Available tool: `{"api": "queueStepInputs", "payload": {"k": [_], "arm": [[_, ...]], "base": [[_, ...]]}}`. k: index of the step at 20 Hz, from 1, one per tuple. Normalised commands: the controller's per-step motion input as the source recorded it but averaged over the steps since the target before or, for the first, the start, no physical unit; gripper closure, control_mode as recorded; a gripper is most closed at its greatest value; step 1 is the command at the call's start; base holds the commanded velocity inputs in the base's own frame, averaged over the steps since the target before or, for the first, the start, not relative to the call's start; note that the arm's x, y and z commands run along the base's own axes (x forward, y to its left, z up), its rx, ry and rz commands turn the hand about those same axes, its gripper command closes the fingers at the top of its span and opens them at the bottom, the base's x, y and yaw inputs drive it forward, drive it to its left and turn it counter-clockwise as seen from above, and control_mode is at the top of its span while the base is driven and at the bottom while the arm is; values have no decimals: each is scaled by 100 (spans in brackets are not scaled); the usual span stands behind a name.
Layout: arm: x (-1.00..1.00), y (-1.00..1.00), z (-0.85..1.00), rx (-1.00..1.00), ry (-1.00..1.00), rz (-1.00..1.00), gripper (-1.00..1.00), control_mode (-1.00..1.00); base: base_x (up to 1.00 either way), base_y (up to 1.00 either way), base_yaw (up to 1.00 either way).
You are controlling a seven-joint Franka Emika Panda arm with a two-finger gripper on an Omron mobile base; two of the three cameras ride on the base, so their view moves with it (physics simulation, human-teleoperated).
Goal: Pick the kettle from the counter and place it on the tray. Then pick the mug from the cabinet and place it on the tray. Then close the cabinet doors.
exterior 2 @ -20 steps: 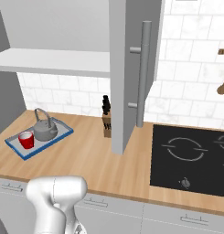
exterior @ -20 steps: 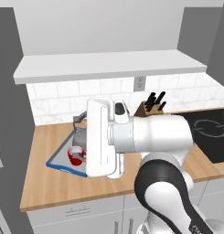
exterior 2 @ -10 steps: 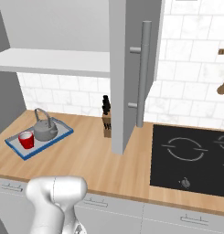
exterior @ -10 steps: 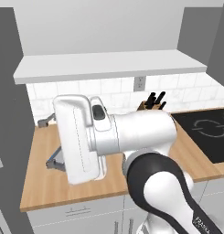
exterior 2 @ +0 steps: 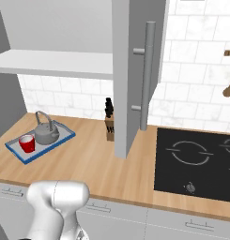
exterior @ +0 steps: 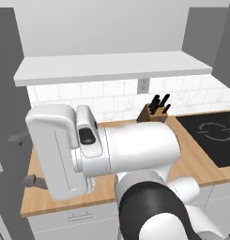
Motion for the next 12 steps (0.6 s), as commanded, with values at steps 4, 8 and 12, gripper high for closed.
{"api": "queueStepInputs", "payload": {"k": [4,8,12], "arm": [[-42,21,14,0,-2,-24,-100,-100],[-19,37,9,-2,0,-22,-100,-100],[0,51,0,-6,-1,-16,-100,-100]], "base": [[0,0,0],[0,0,0],[0,0,0]]}}
